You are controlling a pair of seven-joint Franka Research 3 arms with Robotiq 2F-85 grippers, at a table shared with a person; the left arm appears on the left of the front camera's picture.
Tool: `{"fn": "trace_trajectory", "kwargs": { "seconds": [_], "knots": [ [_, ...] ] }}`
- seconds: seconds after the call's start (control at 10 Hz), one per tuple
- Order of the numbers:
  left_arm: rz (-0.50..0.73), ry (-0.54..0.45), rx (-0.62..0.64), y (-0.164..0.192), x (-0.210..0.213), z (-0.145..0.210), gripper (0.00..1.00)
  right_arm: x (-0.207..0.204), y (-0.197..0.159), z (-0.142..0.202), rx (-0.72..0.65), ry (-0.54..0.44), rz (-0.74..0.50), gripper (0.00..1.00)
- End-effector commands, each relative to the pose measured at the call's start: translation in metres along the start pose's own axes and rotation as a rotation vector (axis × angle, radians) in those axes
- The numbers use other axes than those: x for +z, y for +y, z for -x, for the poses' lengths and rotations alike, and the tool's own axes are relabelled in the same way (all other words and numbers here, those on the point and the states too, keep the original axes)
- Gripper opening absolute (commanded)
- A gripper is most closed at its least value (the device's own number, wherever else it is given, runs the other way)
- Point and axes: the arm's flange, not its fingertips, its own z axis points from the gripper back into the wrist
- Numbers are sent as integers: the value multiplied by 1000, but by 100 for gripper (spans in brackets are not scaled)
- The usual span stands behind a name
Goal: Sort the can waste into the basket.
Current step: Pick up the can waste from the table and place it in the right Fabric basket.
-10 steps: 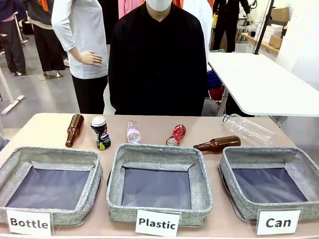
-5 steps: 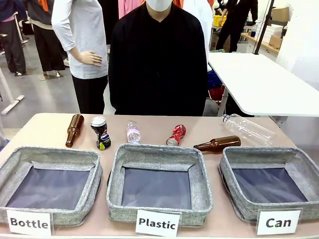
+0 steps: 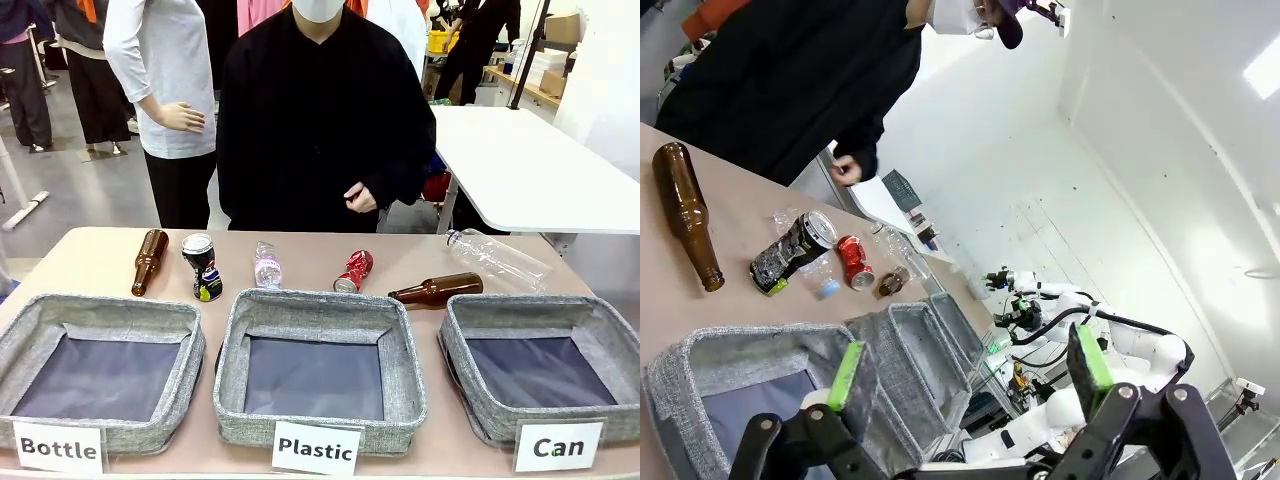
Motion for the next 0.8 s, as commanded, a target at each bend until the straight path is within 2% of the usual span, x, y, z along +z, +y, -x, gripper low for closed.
{"fn": "trace_trajectory", "kwargs": {
  "seconds": [0.0, 0.4, 0.5, 0.6, 0.7],
  "knots": [
    [-6, 105, -72, -15, -2, 4, 100, 0, 2, -2, 25, -15, -22, 100],
    [21, 297, -301, -63, -92, -42, 100, 0, 2, -2, 25, -15, -22, 100],
    [56, 347, -339, -66, -125, -48, 100, 0, 2, -2, 25, -15, -22, 100],
    [24, 363, -391, -59, -151, -49, 100, 0, 2, -2, 25, -15, -22, 100],
    [13, 435, -456, -49, -172, -48, 100, 0, 2, -2, 25, -15, -22, 100]
  ]
}}
